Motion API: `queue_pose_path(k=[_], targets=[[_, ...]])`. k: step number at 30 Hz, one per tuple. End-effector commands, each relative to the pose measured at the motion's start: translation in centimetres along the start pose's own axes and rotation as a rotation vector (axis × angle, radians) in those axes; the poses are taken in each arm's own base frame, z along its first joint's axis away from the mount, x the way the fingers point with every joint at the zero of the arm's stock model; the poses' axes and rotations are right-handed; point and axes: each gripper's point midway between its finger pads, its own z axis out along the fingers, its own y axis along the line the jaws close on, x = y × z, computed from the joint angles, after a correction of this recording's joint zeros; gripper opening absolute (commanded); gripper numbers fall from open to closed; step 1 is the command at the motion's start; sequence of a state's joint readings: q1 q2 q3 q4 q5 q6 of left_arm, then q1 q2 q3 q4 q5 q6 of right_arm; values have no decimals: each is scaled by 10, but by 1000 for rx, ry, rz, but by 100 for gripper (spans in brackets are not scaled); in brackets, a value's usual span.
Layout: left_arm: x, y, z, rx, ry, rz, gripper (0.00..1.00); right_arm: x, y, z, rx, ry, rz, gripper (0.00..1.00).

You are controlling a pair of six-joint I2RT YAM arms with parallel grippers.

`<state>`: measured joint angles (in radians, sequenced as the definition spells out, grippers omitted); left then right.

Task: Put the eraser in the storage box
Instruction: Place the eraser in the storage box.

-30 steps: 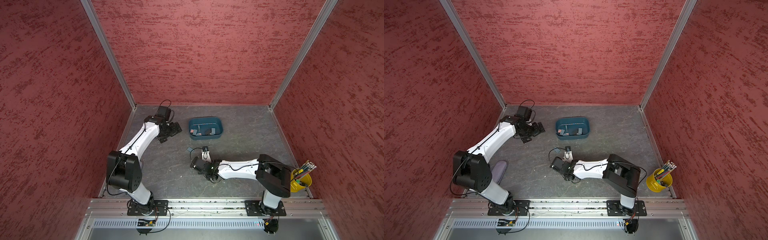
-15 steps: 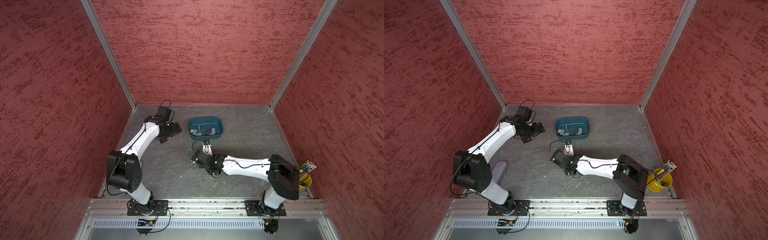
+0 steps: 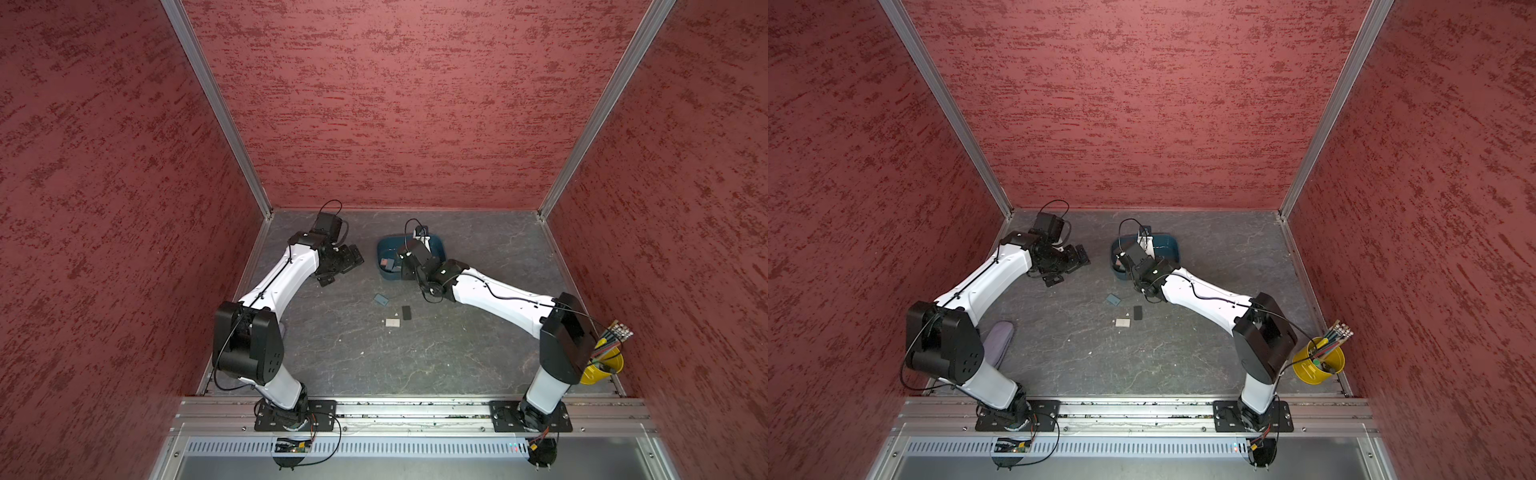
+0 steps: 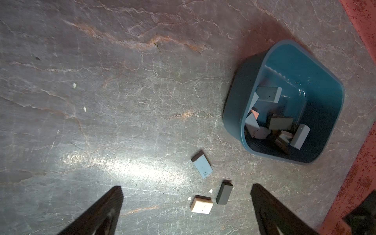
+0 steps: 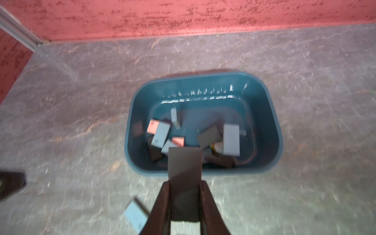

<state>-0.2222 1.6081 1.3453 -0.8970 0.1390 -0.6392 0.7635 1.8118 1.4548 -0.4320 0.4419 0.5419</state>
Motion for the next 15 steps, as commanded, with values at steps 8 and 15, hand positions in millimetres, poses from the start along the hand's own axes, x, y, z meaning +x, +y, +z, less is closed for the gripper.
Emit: queue_pose_path(k=[8, 15], targets=[[0, 1, 6, 10, 15, -10, 100, -6, -13, 75, -2, 129, -15, 17], [2, 0, 8, 14, 20, -7, 100, -2, -18, 100, 28, 175, -30, 24]])
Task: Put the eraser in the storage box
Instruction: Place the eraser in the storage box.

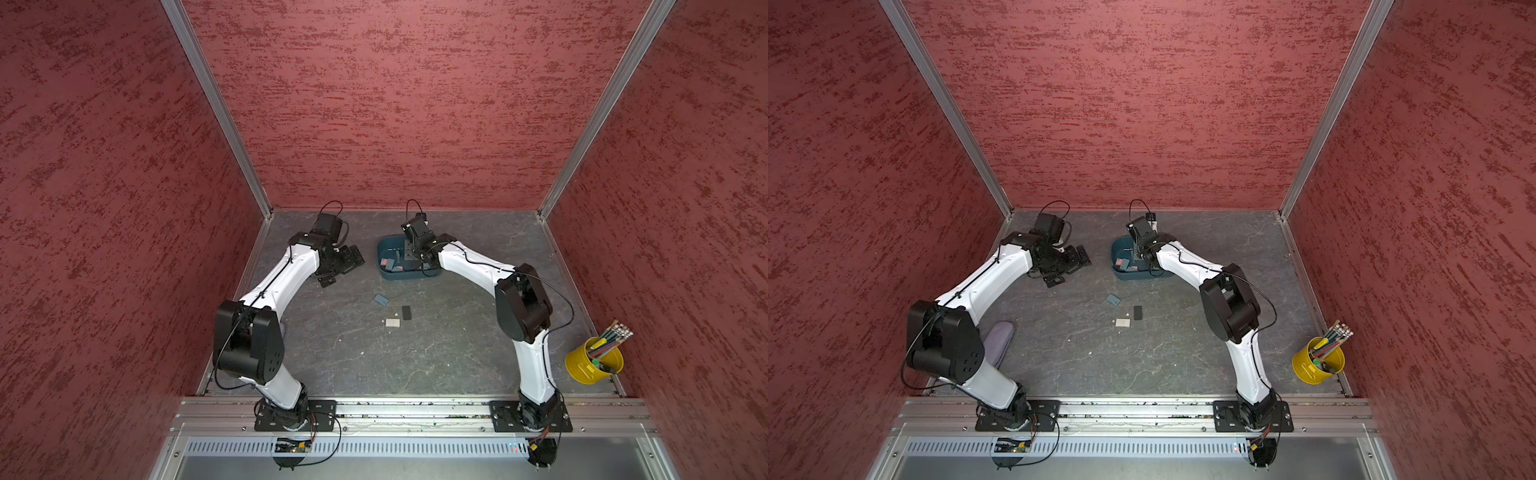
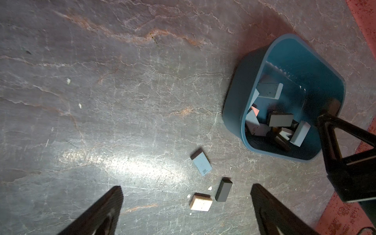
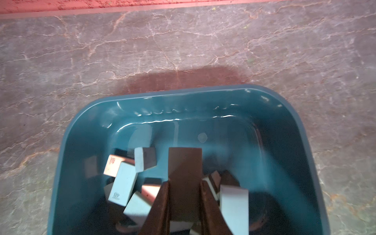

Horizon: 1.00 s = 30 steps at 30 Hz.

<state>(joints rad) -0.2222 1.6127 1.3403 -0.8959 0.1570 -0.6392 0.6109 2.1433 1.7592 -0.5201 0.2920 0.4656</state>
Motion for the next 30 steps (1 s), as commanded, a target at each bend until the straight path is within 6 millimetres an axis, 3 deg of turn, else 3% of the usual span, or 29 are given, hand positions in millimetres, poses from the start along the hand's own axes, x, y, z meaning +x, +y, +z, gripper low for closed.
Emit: queue_pose_path(k=[1, 9, 14, 17, 21, 26, 30], targets=[[-1, 1, 5, 5, 3, -6, 100, 1, 4, -1, -7, 28, -21, 27], [1, 0, 9, 7, 14, -5, 100, -15, 5, -29, -37, -5, -1, 52], [2, 1, 12, -1, 20, 1, 100, -49, -1, -94, -92, -139, 53, 63], [5, -1, 15, -10, 27, 15, 100, -55, -11, -130, -126, -207, 89, 70], [15, -4, 22, -61, 38, 61, 100, -45, -28, -163, -156, -250, 118, 79], [33, -14, 33, -120, 54, 164, 100, -19, -57, -190, -153, -293, 149, 93], [52, -27, 44, -120, 93, 251, 100, 3, -74, -196, -144, -291, 146, 99]])
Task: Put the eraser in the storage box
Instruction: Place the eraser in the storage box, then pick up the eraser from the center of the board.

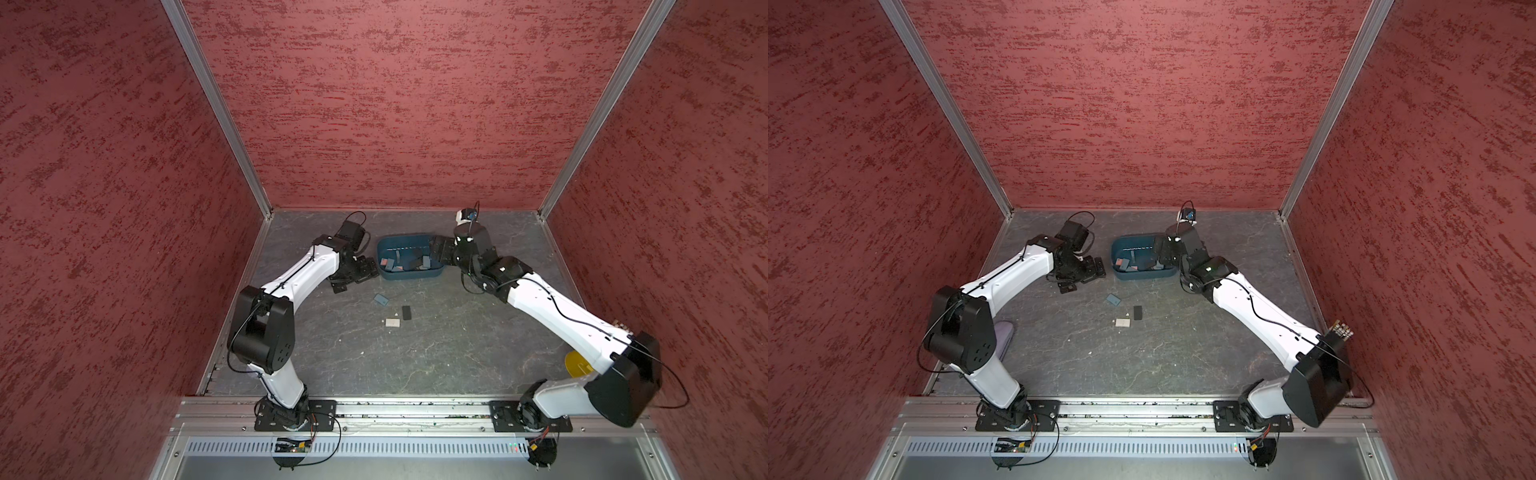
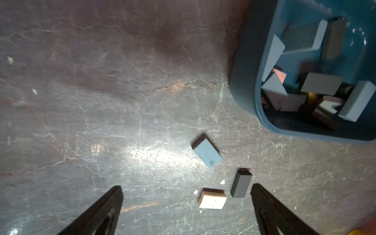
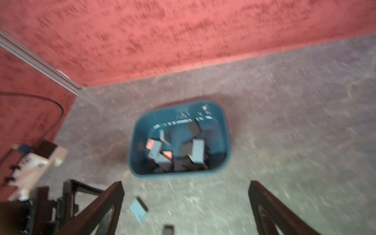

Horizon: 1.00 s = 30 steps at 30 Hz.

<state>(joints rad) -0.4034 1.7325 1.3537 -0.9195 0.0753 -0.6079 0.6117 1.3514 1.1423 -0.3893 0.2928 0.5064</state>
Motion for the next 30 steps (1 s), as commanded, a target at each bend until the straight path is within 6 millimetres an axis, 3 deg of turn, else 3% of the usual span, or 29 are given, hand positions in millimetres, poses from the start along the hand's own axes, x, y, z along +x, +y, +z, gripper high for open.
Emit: queue_pose_path(k=[1, 6, 17, 30], targets=[[4, -12, 3, 4, 0, 84, 100, 3, -11, -11, 12, -40, 13, 99], [17, -24, 13, -38, 4, 164, 100, 17, -30, -23, 28, -62, 21, 99], [33, -32, 20, -103, 41, 132, 100, 31, -37, -39, -32, -93, 36, 99], [48, -20, 33, -181, -31, -280, 99, 46, -29, -41, -138, -91, 34, 99]])
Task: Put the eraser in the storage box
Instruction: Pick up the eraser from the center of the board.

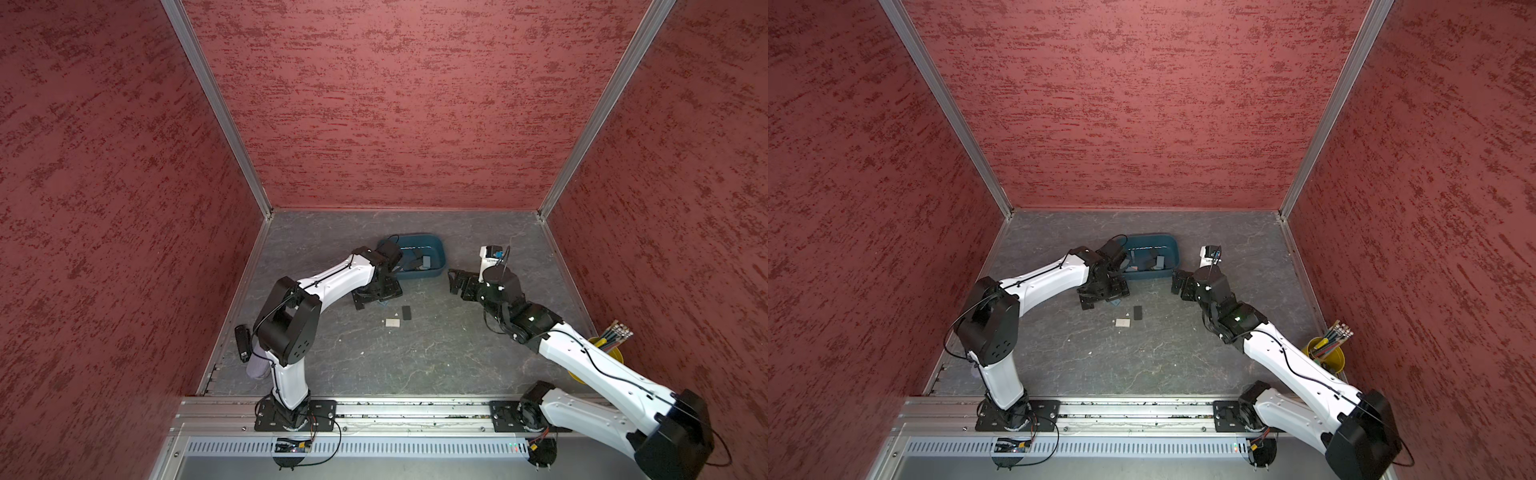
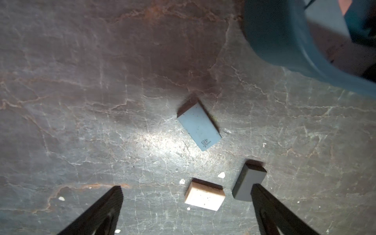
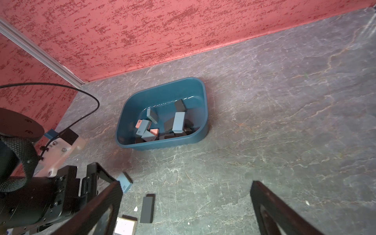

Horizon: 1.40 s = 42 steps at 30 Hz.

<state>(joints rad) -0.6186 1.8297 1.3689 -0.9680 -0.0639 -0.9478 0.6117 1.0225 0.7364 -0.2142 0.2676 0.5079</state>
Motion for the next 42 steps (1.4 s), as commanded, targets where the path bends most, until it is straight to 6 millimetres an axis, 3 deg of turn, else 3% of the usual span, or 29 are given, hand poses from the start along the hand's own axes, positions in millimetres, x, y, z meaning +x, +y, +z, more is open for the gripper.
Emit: queue_pose_path(k=[1, 12, 27, 30, 42], targets=[[-6, 2, 4, -9, -34, -178, 99, -3, 13, -3, -79, -20, 7, 99], [-11, -3, 32, -48, -11, -333, 95, 5, 18, -3, -124, 2, -6, 99], [-19, -12, 45, -48, -18, -397, 77, 7, 23, -3, -157, 6, -6, 99], [-20, -12, 47, -54, -22, -404, 69, 9, 23, -2, -157, 9, -7, 99], [-24, -11, 53, -77, -27, -419, 60, 13, 25, -1, -169, 21, -2, 99]])
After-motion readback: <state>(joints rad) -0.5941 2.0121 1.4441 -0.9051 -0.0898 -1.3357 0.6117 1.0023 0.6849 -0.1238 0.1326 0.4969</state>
